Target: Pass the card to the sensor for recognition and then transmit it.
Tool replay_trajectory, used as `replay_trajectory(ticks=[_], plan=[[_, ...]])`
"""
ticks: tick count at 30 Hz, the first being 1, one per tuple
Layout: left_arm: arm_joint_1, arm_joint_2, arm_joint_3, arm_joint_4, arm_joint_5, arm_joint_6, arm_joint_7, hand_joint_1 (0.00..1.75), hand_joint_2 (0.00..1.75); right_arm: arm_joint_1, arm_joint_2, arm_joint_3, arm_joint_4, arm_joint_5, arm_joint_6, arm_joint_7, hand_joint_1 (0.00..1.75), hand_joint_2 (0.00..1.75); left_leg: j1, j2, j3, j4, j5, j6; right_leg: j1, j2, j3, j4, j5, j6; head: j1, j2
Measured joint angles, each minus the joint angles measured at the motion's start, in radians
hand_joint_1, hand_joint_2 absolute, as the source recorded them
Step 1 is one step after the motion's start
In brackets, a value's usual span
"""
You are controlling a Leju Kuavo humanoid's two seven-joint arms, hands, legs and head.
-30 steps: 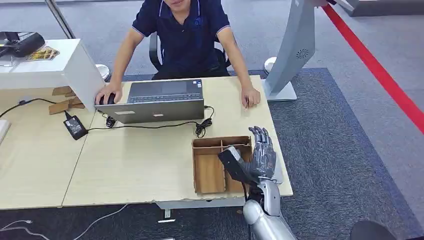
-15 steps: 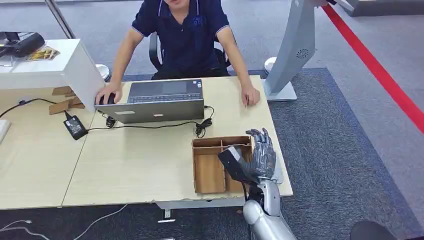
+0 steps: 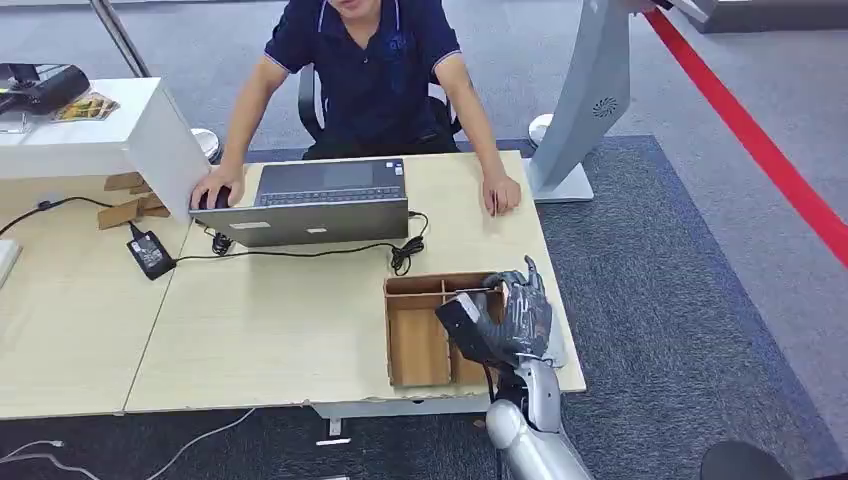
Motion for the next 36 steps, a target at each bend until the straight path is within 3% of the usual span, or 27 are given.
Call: replay_trajectory(ticks=[1,5,7,9,12,13,15,17,22,27,29,31,32,36], plan=[[0.0,0.0,0.0,0.0,0.0,0.0,0.0,0.0,0.0,0.0,0.0,0.0,0.0,0.0,0.0,0.0,1.03,1.75,0.0,0.0,0.0,0.0,0.0,0.0,0.0,0.0,0.0,0.0,0.0,0.0,0.0,0.0],[0.0,0.0,0.0,0.0,-0.001,0.0,0.0,0.0,0.0,-0.001,0.002,0.001,0.0,0.001,0.0,-0.005,0.91,1.75,0.0,0.0,0.0,0.0,0.0,0.0,0.0,0.0,0.0,0.0,0.0,0.0,0.0,0.0],[0.0,-0.001,0.0,0.0,-0.002,0.0,0.0,0.0,0.0,-0.003,0.006,0.003,0.0,0.005,0.0,-0.005,1.03,1.75,0.0,0.0,0.0,0.0,0.0,0.0,0.0,0.0,0.0,0.0,0.0,0.0,0.0,0.0],[0.0,-0.002,0.0,0.0,-0.002,0.0,-0.001,0.0,0.0,-0.005,0.009,0.005,0.0,0.007,0.0,-0.004,0.98,1.75,0.0,0.0,0.0,0.0,0.0,0.0,0.0,0.0,0.0,0.0,0.0,0.0,0.0,0.0],[0.0,-0.002,0.0,0.0,-0.002,0.0,-0.001,0.0,0.0,-0.005,0.011,0.006,0.0,0.008,0.0,-0.004,1.17,1.75,0.0,0.0,0.0,0.0,0.0,0.0,0.0,0.0,0.0,0.0,0.0,0.0,0.0,0.0],[0.0,-0.002,0.0,0.0,-0.002,0.0,-0.001,0.0,0.0,-0.005,0.012,0.007,0.0,0.008,0.0,-0.004,0.98,1.75,0.0,0.0,0.0,0.0,0.0,0.0,0.0,0.0,0.0,0.0,0.0,0.0,0.0,0.0],[0.0,-0.002,-0.001,0.0,-0.002,0.0,-0.002,0.0,0.0,-0.006,0.014,0.008,0.0,0.008,0.0,-0.004,0.98,1.75,0.0,0.0,0.0,0.0,0.0,0.0,0.0,0.0,0.0,0.0,0.0,0.0,0.0,0.0],[0.0,-0.002,-0.003,0.0,-0.003,0.0,-0.002,0.0,0.0,-0.006,0.015,0.011,0.004,0.008,0.0,-0.004,0.79,1.75,0.0,0.0,0.0,0.0,0.0,0.0,0.0,0.0,0.0,0.0,0.0,0.0,0.0,0.0],[0.0,-0.002,-0.004,0.0,-0.003,0.0,-0.002,0.0,0.0,-0.007,0.018,0.013,0.006,0.006,0.0,-0.004,0.7,1.75,0.0,0.0,0.0,0.0,0.0,0.0,0.0,0.0,0.0,0.0,0.0,0.0,0.0,0.0],[0.0,-0.002,-0.005,0.0,-0.003,0.0,-0.002,0.0,0.0,-0.007,0.02,0.019,0.013,0.006,0.0,-0.004,0.75,1.75,0.0,0.0,0.0,0.0,0.0,0.0,0.0,0.0,0.0,0.0,0.0,0.0,0.0,0.0],[-0.001,-0.002,-0.005,0.0,-0.003,0.0,-0.002,0.0,0.0,-0.007,0.021,0.022,0.014,0.004,0.0,-0.004,0.87,1.75,0.0,0.0,0.0,0.0,0.0,0.0,0.0,0.0,0.0,0.0,0.0,0.0,0.0,0.0],[-0.001,-0.002,-0.005,0.0,-0.003,0.0,-0.002,0.0,0.0,-0.008,0.021,0.026,0.016,0.003,0.0,-0.003,0.75,1.75,0.0,0.0,0.0,0.0,0.0,0.0,0.0,0.0,0.0,0.0,0.0,0.0,0.0,0.0],[-0.001,-0.002,-0.005,0.0,-0.003,0.0,-0.002,0.0,0.0,-0.008,0.021,0.028,0.016,0.001,0.0,-0.003,0.84,1.75,0.0,0.0,0.0,0.0,0.0,0.0,0.0,0.0,0.0,0.0,0.0,0.0,0.0,0.0],[-0.001,-0.002,-0.005,0.0,-0.003,0.0,-0.002,0.0,0.0,-0.008,0.023,0.03,0.016,0.0,0.0,-0.002,0.82,1.75,0.0,0.0,0.0,0.0,0.0,0.0,0.0,0.0,0.0,0.0,0.0,0.0,0.0,0.0]])
